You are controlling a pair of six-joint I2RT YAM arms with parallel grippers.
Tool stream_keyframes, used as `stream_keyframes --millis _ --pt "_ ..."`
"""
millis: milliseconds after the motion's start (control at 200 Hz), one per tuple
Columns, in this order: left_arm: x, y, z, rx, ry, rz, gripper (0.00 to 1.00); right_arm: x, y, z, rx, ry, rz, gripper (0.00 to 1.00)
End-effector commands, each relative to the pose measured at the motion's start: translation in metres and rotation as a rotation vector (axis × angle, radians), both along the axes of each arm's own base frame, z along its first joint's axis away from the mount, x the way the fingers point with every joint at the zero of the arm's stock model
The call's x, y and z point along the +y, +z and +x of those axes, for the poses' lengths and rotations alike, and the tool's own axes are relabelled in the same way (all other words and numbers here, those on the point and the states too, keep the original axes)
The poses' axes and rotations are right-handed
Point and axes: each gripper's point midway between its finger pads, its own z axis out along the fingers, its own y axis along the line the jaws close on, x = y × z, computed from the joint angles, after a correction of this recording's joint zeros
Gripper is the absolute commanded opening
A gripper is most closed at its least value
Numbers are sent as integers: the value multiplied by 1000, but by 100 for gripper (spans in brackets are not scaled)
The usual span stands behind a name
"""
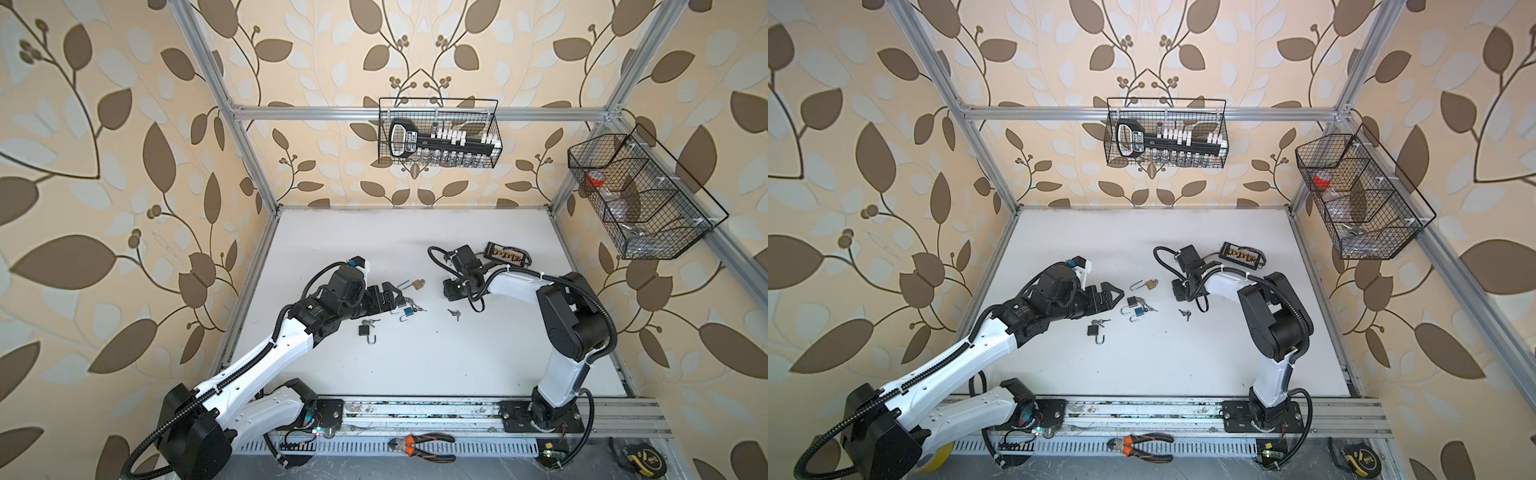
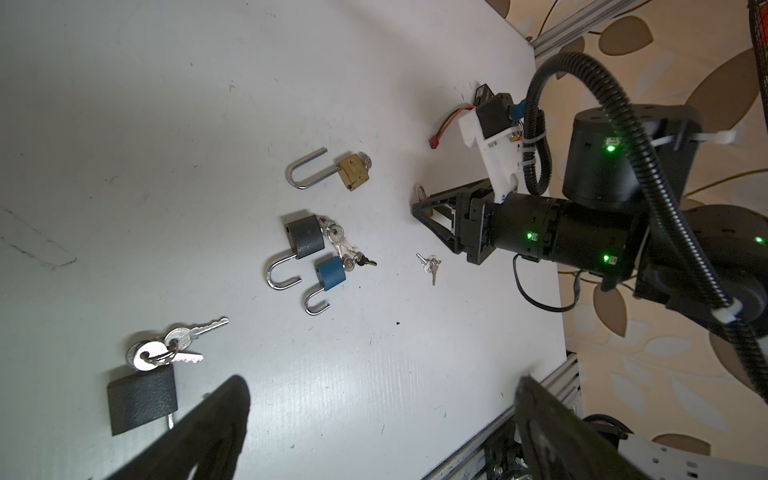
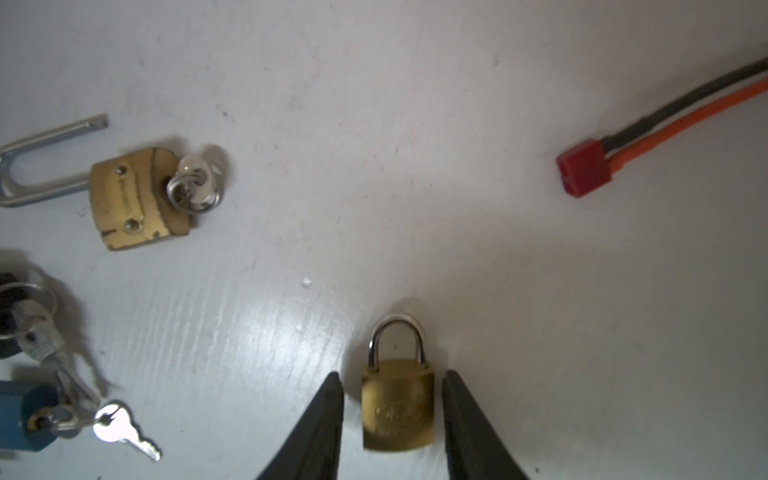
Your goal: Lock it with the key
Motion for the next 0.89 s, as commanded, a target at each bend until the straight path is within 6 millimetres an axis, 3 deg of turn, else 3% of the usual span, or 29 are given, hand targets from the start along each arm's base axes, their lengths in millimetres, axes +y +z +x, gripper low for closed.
stream_keyframes --millis 0,200,285,675,890 --pt "6 14 5 -26 23 -22 99 -3 13 1 -14 -5 -16 48" --pt "19 12 11 -10 66 -63 99 23 57 7 -189 113 35 51" --pt "27 10 13 2 90 -90 99 37 64 9 -218 160 65 53" --pt "60 -4 6 51 192 -160 97 95 59 6 -170 409 89 53" --pt "73 -6 6 59 227 -186 96 109 31 -18 -61 495 36 46"
